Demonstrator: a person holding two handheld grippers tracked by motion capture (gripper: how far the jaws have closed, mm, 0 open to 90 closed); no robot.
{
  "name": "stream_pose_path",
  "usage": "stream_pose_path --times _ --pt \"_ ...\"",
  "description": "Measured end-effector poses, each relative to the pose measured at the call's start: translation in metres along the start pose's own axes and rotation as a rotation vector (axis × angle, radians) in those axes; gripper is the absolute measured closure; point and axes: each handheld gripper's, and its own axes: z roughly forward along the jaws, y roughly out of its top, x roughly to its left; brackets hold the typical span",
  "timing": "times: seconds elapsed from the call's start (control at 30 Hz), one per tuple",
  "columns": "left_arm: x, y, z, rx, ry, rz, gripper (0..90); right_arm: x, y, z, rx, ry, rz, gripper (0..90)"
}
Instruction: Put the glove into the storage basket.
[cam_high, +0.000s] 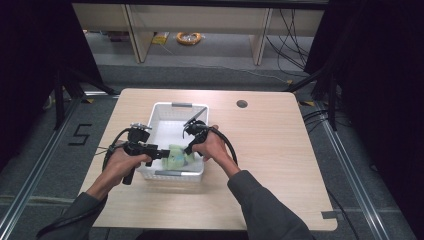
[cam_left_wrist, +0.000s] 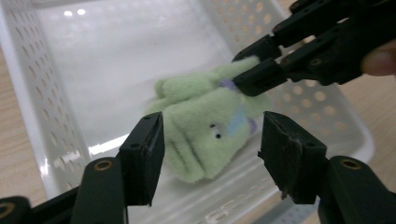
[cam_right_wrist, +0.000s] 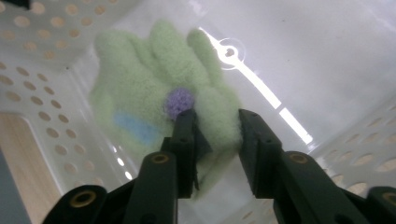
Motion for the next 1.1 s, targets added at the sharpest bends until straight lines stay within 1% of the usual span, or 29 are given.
stream_pose_path --times 0.03,0.1,0.17,0.2,0.23,0.27,0.3,0.37,0.4,0.47,0.5,0.53,0.57,0.6,0.63,0.67,0.73,0.8,0.87,0.9,0.93,0.97,1.0,1.03,1.07,1.1 --pt "-0.002 -0.001 -0.002 -0.006 0.001 0.005 37.6 -0.001 0.000 0.000 -0.001 -0.003 -0.004 66.9" --pt "-0.007 -0.004 -0.006 -0.015 -0.002 0.019 36.7 -0.002 0.000 -0.001 -0.007 -0.004 -0.001 61.2" --pt "-0.010 -0.006 -0.008 -0.017 -0.005 0.024 35.8 -0.002 0.000 -0.003 -0.022 -0.018 -0.006 59.6" --pt "-0.011 -0.006 -0.008 -0.021 0.000 0.022 35.1 -0.003 -0.001 -0.004 -0.032 -0.018 0.000 58.2" --pt "-0.012 -0.007 -0.008 -0.013 -0.003 0.023 34.3 -0.004 -0.001 -0.008 -0.044 -0.021 0.019 54.9" --pt "-0.012 -0.008 -0.007 -0.012 -0.005 0.023 34.3 -0.004 -0.001 -0.008 -0.044 -0.021 0.019 54.9" --pt "-0.013 -0.008 -0.007 -0.007 -0.006 0.025 34.3 -0.005 -0.001 -0.009 -0.056 -0.018 0.010 53.9" --pt "-0.014 -0.010 -0.007 -0.016 -0.019 0.021 33.4 -0.006 -0.002 -0.018 -0.093 -0.017 0.008 52.4" --pt "-0.014 -0.010 -0.007 -0.016 -0.019 0.021 33.1 -0.006 -0.002 -0.018 -0.093 -0.017 0.008 52.4" --pt "-0.016 -0.011 -0.007 -0.028 -0.023 0.020 32.4 -0.008 -0.003 -0.023 -0.110 -0.021 0.007 50.7" --pt "-0.018 -0.011 -0.008 -0.035 -0.024 0.023 32.0 -0.008 -0.004 -0.026 -0.122 -0.020 0.010 50.1" --pt "-0.019 -0.012 -0.008 -0.037 -0.028 0.022 31.3 -0.009 -0.007 -0.033 -0.146 -0.005 0.006 48.8" --pt "-0.021 -0.012 -0.008 -0.039 -0.023 0.026 31.3 -0.009 -0.007 -0.033 -0.146 -0.005 0.006 48.8" --pt "-0.022 -0.012 -0.008 -0.038 -0.029 0.029 30.7 -0.009 -0.008 -0.036 -0.159 -0.006 -0.002 48.6" --pt "-0.024 -0.012 -0.008 -0.038 -0.036 0.034 30.4 -0.008 -0.010 -0.040 -0.158 -0.005 0.014 47.2" --pt "-0.025 -0.012 -0.007 -0.031 -0.033 0.041 30.2 -0.007 -0.012 -0.042 -0.155 -0.010 0.015 45.7" --pt "-0.026 -0.012 -0.006 -0.034 -0.025 0.038 29.4 -0.007 -0.015 -0.044 -0.162 -0.013 0.010 44.4" --pt "-0.027 -0.012 -0.006 -0.052 -0.037 0.026 28.3 -0.007 -0.018 -0.050 -0.179 -0.005 0.002 43.0" --pt "-0.027 -0.013 -0.006 -0.054 -0.039 0.027 27.7 -0.006 -0.019 -0.051 -0.180 0.004 0.007 42.4" --pt "-0.027 -0.013 -0.006 -0.057 -0.037 0.030 27.0 -0.006 -0.020 -0.053 -0.192 0.002 -0.007 41.4" --pt "-0.028 -0.013 -0.006 -0.057 -0.045 0.029 25.4 -0.003 -0.024 -0.059 -0.185 0.004 0.021 40.0" --pt "-0.028 -0.014 -0.007 -0.059 -0.051 0.027 25.4 -0.003 -0.024 -0.059 -0.185 0.004 0.021 40.0" --pt "-0.029 -0.015 -0.007 -0.059 -0.050 0.028 24.7 -0.003 -0.025 -0.061 -0.213 0.011 -0.014 39.8" --pt "-0.032 -0.016 -0.006 -0.077 -0.047 0.011 22.2 -0.002 -0.030 -0.068 -0.233 0.009 -0.021 39.3" --pt "-0.032 -0.016 -0.006 -0.077 -0.047 0.011 21.4 -0.002 -0.030 -0.068 -0.233 0.009 -0.021 39.3" --pt "-0.032 -0.016 -0.007 -0.066 -0.054 0.021 21.4 -0.001 -0.031 -0.068 -0.245 0.009 -0.014 38.7"
